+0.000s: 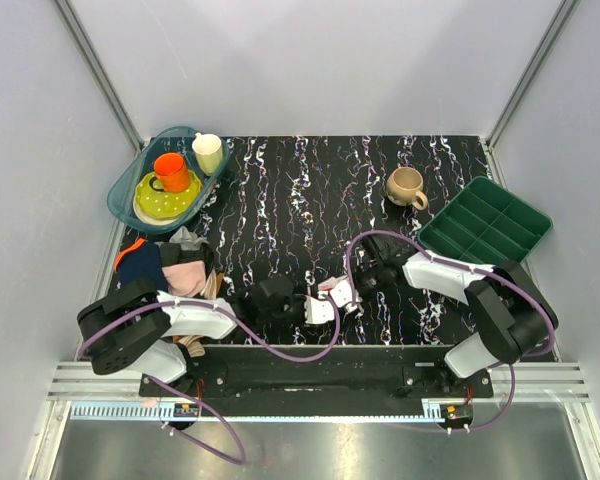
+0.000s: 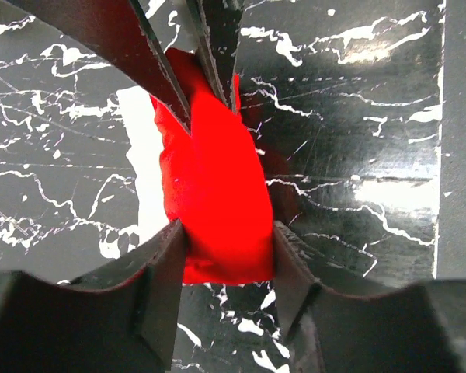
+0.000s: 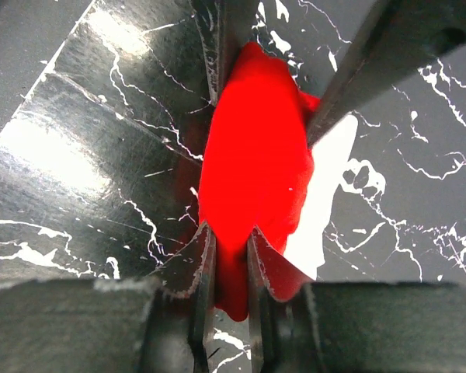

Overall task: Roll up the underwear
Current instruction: Roll the underwear to the center of the board.

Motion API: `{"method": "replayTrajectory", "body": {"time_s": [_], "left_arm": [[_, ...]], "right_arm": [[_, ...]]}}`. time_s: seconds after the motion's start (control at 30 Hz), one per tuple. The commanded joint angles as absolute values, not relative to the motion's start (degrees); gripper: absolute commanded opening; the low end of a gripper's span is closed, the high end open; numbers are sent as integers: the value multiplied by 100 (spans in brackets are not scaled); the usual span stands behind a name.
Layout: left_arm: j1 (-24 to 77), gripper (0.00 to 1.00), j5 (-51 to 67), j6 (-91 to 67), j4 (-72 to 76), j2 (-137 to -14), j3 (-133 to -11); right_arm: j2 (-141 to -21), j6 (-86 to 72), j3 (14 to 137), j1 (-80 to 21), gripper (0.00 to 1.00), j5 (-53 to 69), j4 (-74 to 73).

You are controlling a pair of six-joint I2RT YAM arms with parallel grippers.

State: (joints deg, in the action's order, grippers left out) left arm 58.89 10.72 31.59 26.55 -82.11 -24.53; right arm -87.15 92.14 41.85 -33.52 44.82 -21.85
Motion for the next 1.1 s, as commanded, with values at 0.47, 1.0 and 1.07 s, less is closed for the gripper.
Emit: {"method": "replayTrajectory", "body": {"time_s": [0.47,1.0,1.07], "left_arm": [[4580,0,3242,1855,644,-9209,-4182],[3208,0,5123,308,-633,-11337,-5739],[3112,0,5194,159,-607,-11495,-5774]], "right_arm": [[-8332,8421,4104,-3041,50,5387,-2048],[-7717,7104,4552,-2014,71,6090,-2698],[-7752,6874,4727,-1908,71,6108,-2698]]}}
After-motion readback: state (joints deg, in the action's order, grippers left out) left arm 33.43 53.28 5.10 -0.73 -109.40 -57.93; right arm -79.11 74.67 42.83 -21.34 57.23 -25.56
